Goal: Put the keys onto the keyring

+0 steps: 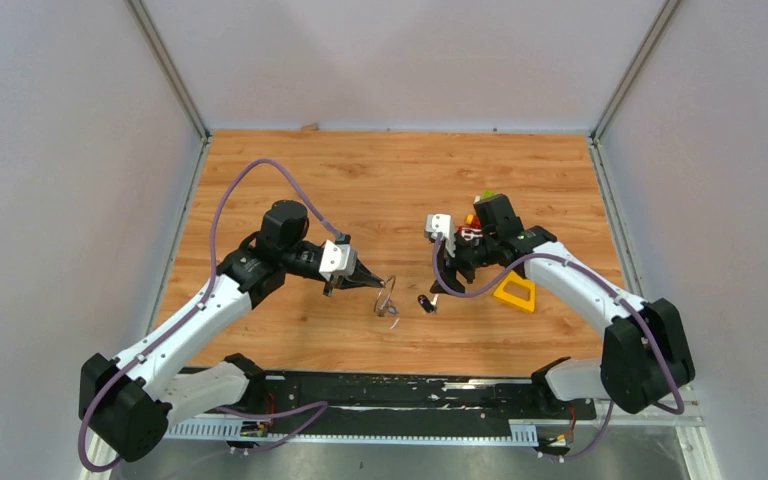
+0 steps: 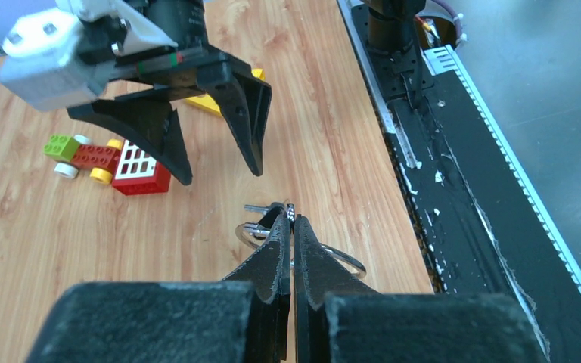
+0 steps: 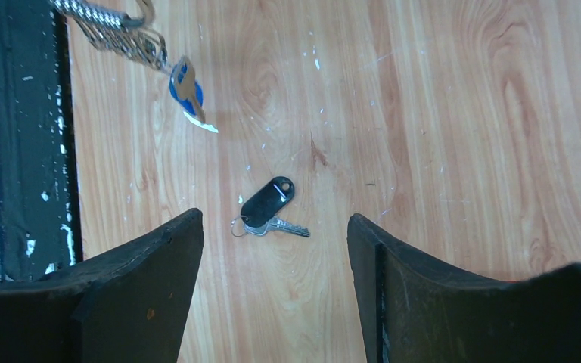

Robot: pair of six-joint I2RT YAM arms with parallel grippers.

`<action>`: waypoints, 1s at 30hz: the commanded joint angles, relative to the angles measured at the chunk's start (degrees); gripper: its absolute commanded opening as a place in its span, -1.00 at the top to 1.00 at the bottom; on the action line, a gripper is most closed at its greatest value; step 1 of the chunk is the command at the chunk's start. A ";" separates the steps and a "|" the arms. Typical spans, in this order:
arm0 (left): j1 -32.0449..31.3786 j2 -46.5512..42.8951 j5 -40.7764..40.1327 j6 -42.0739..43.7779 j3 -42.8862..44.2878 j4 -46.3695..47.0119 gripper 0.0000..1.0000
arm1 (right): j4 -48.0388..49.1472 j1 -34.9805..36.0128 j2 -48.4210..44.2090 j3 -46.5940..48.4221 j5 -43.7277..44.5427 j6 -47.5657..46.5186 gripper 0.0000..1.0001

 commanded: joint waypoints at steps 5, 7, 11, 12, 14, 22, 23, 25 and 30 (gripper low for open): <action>-0.42 -2.17 -1.81 3.33 1.70 -2.28 1.00 | -0.88 0.10 9.06 2.33 2.10 -6.19 -0.39; -0.43 -2.56 -1.90 3.36 1.48 -2.27 1.00 | -2.65 0.31 12.47 3.87 2.17 -7.57 -0.38; -0.42 -2.90 -2.05 3.62 1.28 -3.09 1.00 | -6.39 1.34 17.17 5.98 2.88 -10.13 -0.36; -0.37 -3.05 -2.02 3.93 1.34 -3.57 1.00 | -6.62 1.61 17.66 5.82 3.24 -10.64 -0.34; -0.44 -3.05 -2.13 4.32 1.36 -4.42 1.00 | -6.29 2.13 17.67 4.90 3.59 -11.62 -0.33; -0.43 -3.26 -3.73 7.35 2.11 -9.29 1.00 | -1.38 5.46 11.53 -1.80 6.42 -13.74 -0.34; -0.40 -3.33 -3.96 7.59 2.15 -9.69 1.00 | -0.60 6.27 10.85 -3.04 7.14 -13.76 -0.35; -0.40 -3.34 -4.39 7.98 2.36 -10.42 1.00 | 1.27 8.06 9.71 -4.72 9.02 -13.36 -0.35; -0.43 -3.73 -5.16 8.93 2.94 -12.24 1.00 | 7.13 11.43 7.75 -8.25 14.30 -11.36 -0.31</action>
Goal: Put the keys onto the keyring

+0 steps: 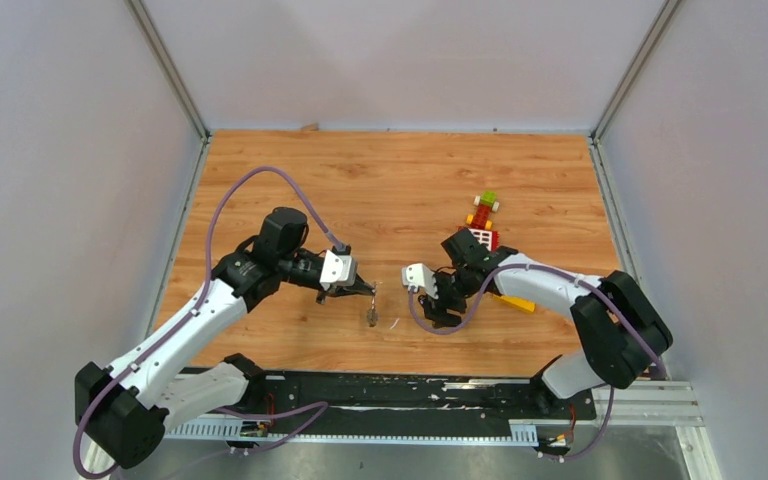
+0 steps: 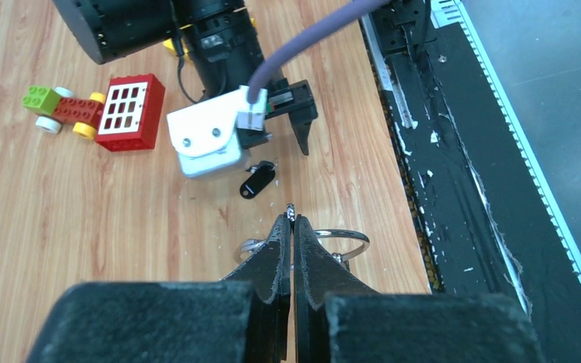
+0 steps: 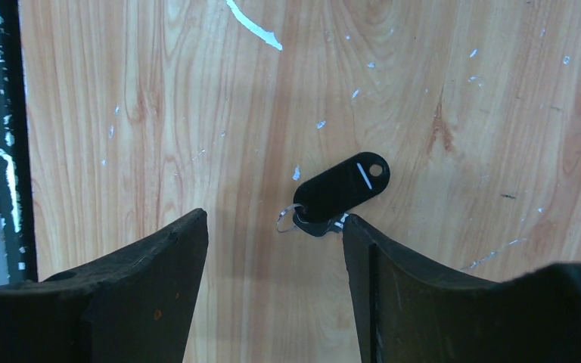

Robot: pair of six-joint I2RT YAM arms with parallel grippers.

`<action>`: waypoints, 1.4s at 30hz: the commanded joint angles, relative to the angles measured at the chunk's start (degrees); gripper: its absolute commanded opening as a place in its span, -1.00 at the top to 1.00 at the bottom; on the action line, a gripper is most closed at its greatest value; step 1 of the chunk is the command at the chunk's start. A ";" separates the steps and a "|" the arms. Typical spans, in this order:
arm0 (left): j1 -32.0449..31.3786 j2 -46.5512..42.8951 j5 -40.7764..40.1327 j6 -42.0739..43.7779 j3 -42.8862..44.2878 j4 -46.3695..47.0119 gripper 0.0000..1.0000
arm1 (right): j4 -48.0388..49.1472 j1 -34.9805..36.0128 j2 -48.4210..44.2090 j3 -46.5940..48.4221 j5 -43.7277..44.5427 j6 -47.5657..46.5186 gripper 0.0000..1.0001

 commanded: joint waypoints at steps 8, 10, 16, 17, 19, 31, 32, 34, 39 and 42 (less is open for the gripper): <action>-0.12 -1.71 -0.25 2.19 2.84 -1.49 1.00 | 10.20 3.13 -2.96 -3.09 8.35 1.55 -0.03; -0.15 -1.76 -0.22 2.17 2.84 -1.55 1.00 | 10.54 3.25 -3.08 -3.49 8.90 1.50 0.05; -0.12 -1.81 -0.31 2.16 2.84 -1.52 1.00 | 10.76 3.43 -3.53 -4.25 9.44 1.47 0.26; -0.11 -1.80 -0.28 2.14 2.91 -1.48 1.00 | 10.77 3.41 -3.58 -4.19 9.66 1.52 0.30; -0.13 -1.73 -0.36 1.97 3.09 -1.49 1.00 | 10.56 3.37 -3.77 -4.10 10.05 1.55 0.36; -0.13 -1.93 -0.29 1.69 3.01 -1.38 1.00 | 9.48 3.37 -6.81 -2.89 12.20 0.04 0.54; -0.14 -1.96 -0.33 1.63 3.01 -1.47 1.00 | 9.31 3.36 -6.92 -2.81 12.47 -0.08 0.55; -0.11 -2.02 -0.28 1.68 2.92 -1.47 1.00 | 8.79 3.39 -7.29 -2.80 12.54 -0.24 0.55; -0.18 -1.99 -0.30 1.68 2.91 -1.47 1.00 | 6.84 3.34 -8.30 -3.25 10.20 0.16 0.39; -0.13 -2.01 -0.28 1.71 2.92 -1.42 1.00 | 6.69 3.36 -8.79 -3.75 9.73 0.84 0.19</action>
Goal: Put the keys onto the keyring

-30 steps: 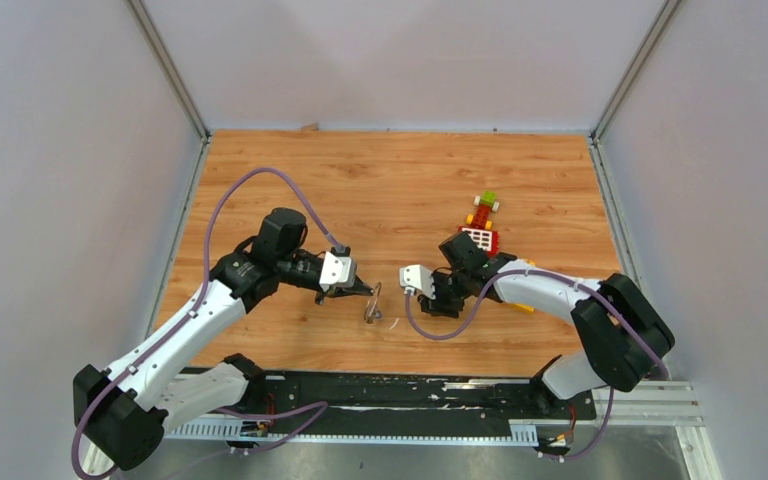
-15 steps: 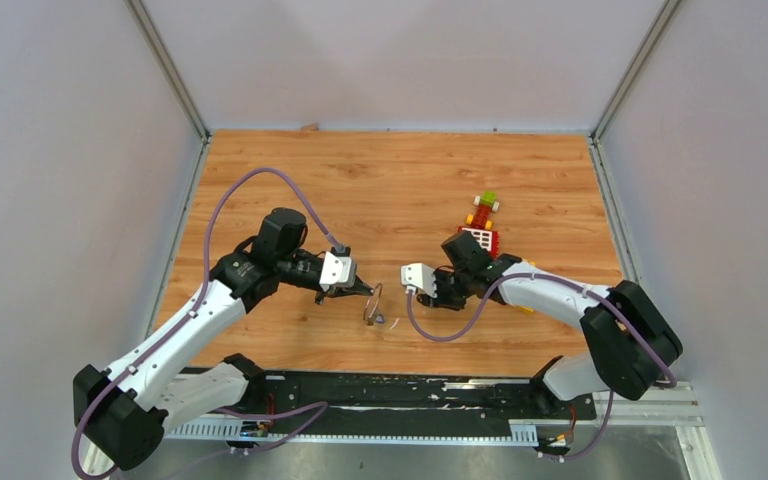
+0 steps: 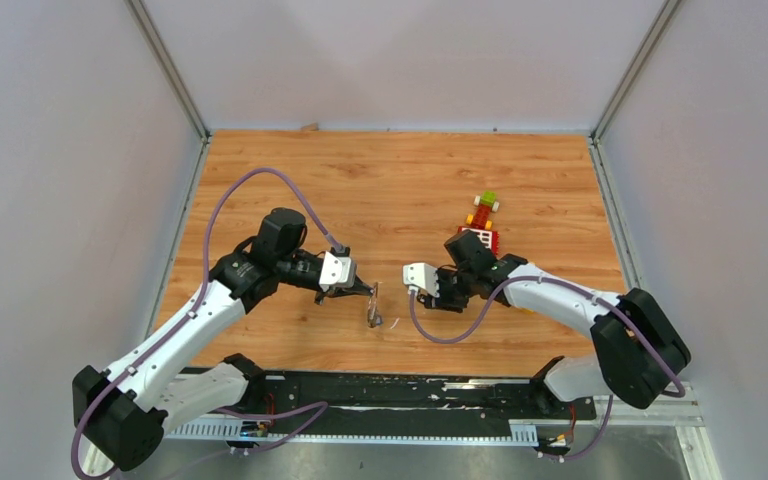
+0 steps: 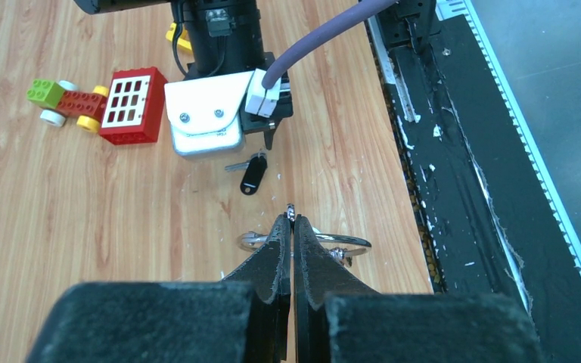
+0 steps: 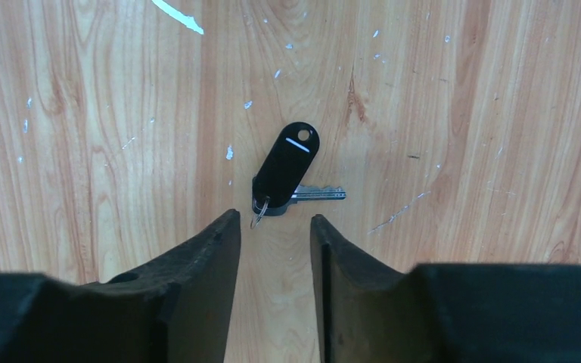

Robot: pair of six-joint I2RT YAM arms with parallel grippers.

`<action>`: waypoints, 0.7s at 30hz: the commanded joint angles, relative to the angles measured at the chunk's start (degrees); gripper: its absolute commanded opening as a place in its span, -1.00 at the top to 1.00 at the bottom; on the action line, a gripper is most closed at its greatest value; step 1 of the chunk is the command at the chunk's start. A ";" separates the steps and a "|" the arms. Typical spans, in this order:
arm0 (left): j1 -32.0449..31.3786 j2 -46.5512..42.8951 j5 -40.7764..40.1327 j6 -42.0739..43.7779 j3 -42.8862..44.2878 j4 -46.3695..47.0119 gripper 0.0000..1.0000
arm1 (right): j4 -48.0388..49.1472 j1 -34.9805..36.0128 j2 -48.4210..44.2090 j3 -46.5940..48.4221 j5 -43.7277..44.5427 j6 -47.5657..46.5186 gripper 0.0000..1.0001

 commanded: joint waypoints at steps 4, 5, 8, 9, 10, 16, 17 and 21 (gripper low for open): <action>-0.11 -1.03 1.23 0.53 2.48 0.71 1.00 | 0.22 0.33 -1.09 -0.14 -1.48 1.51 0.05; -0.10 -1.11 1.17 0.55 2.43 0.77 1.00 | 0.32 0.33 -0.65 0.02 -1.29 1.68 0.04; -0.15 -1.17 1.32 0.44 2.40 0.63 1.00 | 0.37 0.27 0.99 0.40 -1.28 2.34 0.03; -0.15 -1.23 1.31 0.48 2.40 0.63 1.00 | 0.41 0.30 1.43 0.55 -1.42 2.52 0.04; -0.16 -1.25 1.28 0.44 2.45 0.61 1.00 | 0.38 0.29 1.72 0.60 -1.53 2.65 0.05; -0.12 -1.15 1.27 0.65 2.32 0.54 1.00 | 0.48 0.27 2.71 0.69 -1.60 2.93 0.16; -0.13 -1.18 1.31 0.73 2.31 0.53 1.00 | 0.46 0.29 2.88 0.67 -1.51 2.97 0.20; -0.14 -1.16 1.36 0.75 2.27 0.59 1.00 | 0.59 0.27 3.70 0.78 -1.20 2.97 0.31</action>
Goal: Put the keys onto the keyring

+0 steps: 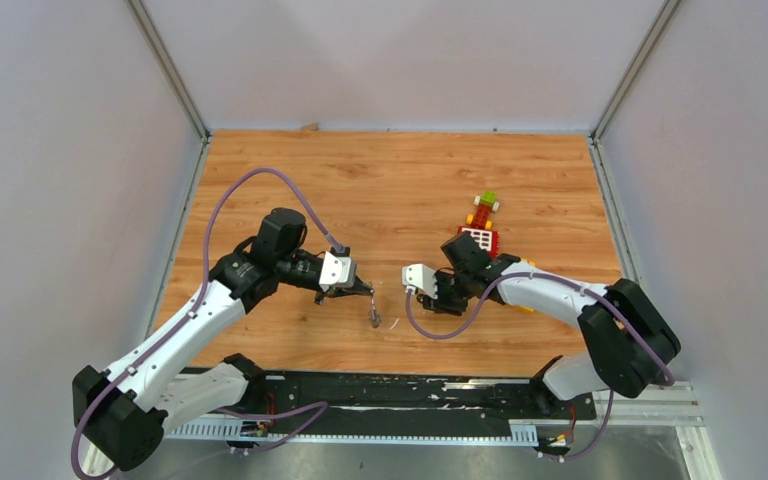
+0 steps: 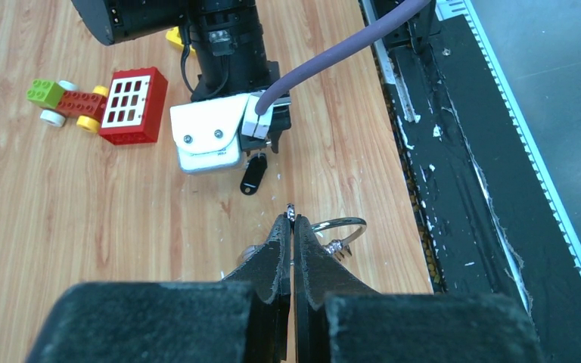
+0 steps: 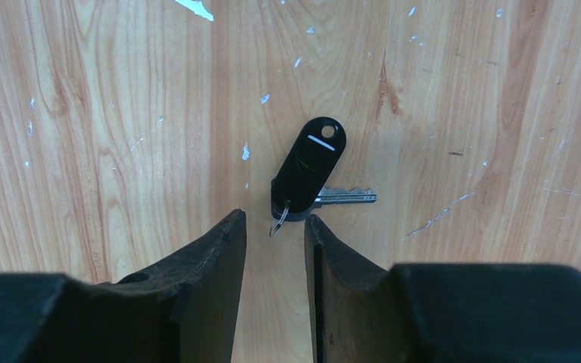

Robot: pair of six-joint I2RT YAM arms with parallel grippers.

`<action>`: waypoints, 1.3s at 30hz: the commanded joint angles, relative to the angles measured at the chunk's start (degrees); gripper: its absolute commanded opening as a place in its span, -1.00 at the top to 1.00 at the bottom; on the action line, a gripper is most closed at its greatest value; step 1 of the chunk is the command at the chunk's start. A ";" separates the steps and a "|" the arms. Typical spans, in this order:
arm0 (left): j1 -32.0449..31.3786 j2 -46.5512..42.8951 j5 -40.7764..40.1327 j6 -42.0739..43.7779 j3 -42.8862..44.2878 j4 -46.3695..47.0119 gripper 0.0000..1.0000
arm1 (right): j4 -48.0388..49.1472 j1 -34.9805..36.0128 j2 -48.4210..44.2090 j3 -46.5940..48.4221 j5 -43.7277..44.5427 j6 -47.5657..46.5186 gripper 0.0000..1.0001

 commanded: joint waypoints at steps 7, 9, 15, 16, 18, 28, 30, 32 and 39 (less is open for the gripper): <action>-0.15 -1.03 1.37 0.69 2.31 0.50 1.00 | 1.46 0.28 1.45 0.64 -0.34 0.54 0.41; -0.14 -1.05 1.37 0.72 2.31 0.52 1.00 | 1.61 0.31 1.57 0.69 -0.18 0.57 0.45; -0.11 -1.04 1.39 0.67 2.40 0.42 1.00 | 1.76 0.25 2.10 0.77 -0.11 0.54 0.58; -0.10 -1.03 1.38 0.68 2.40 0.41 1.00 | 1.82 0.30 2.11 0.69 -0.03 0.54 0.60; -0.13 -1.03 1.32 0.73 2.40 0.33 1.00 | 2.00 0.24 2.20 0.61 0.24 0.49 0.62; -0.13 -1.21 1.28 0.81 2.40 -0.02 1.00 | 2.24 0.11 1.99 0.34 0.72 0.11 0.79; -0.17 -1.27 1.27 0.82 2.40 -0.02 1.00 | 2.12 -0.09 1.79 0.34 0.56 0.04 0.82; -0.16 -1.23 1.30 0.83 2.38 0.00 1.00 | 1.81 -0.16 1.56 0.42 0.43 -0.14 0.85; -0.16 -1.03 1.20 0.65 2.48 0.24 1.00 | 0.99 -1.05 -0.34 0.79 -0.87 -0.75 1.00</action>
